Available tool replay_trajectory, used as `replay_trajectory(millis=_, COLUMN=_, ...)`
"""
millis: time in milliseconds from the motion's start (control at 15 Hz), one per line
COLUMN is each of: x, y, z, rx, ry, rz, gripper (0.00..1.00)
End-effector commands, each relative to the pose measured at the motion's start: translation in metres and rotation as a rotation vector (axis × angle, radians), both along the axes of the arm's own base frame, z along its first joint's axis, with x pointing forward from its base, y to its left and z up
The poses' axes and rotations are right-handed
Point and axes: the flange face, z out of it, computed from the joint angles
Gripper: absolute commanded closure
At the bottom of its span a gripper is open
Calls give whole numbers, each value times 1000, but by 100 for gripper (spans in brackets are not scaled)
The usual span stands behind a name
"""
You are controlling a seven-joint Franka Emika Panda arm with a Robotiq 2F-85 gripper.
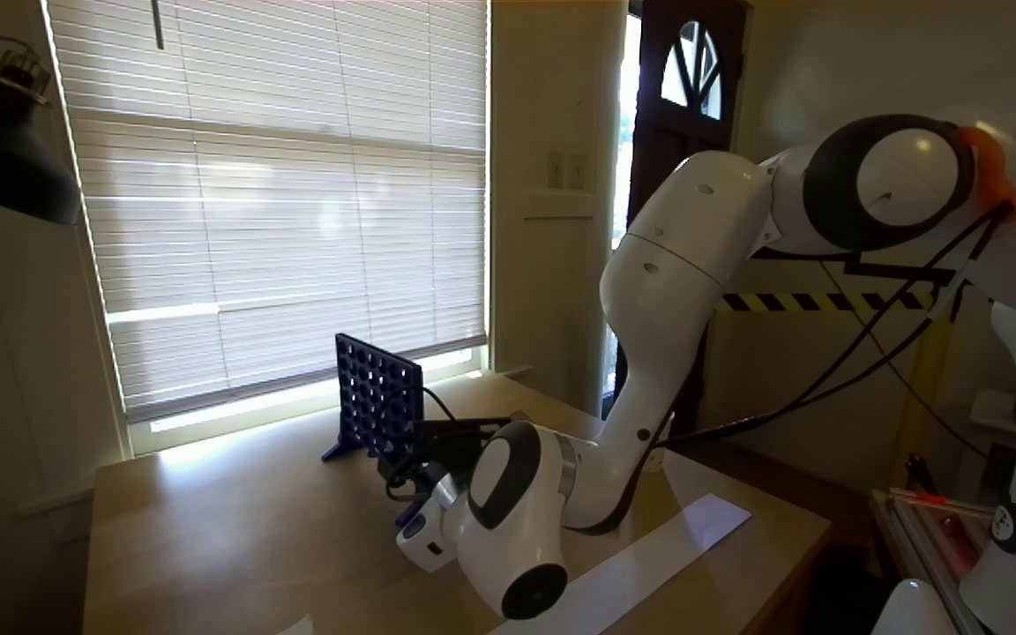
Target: Pick up the blue object and put it upright on the table
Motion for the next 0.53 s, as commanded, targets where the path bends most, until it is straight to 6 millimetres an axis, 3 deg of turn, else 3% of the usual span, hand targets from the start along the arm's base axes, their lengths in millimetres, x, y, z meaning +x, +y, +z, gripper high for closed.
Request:
replay_trajectory(millis=0, x=-9, y=24, z=20, rx=147, ry=-13, rz=-17, gripper=0)
replay_trajectory(millis=267, x=-12, y=27, z=28, rx=145, ry=-13, rz=-27, gripper=0)
replay_trajectory(millis=333, x=0, y=0, z=0, rx=1, ry=0, rz=-2, gripper=0)
replay_trajectory(millis=467, x=0, y=0, z=0, rx=1, ry=0, rz=-2, gripper=0)
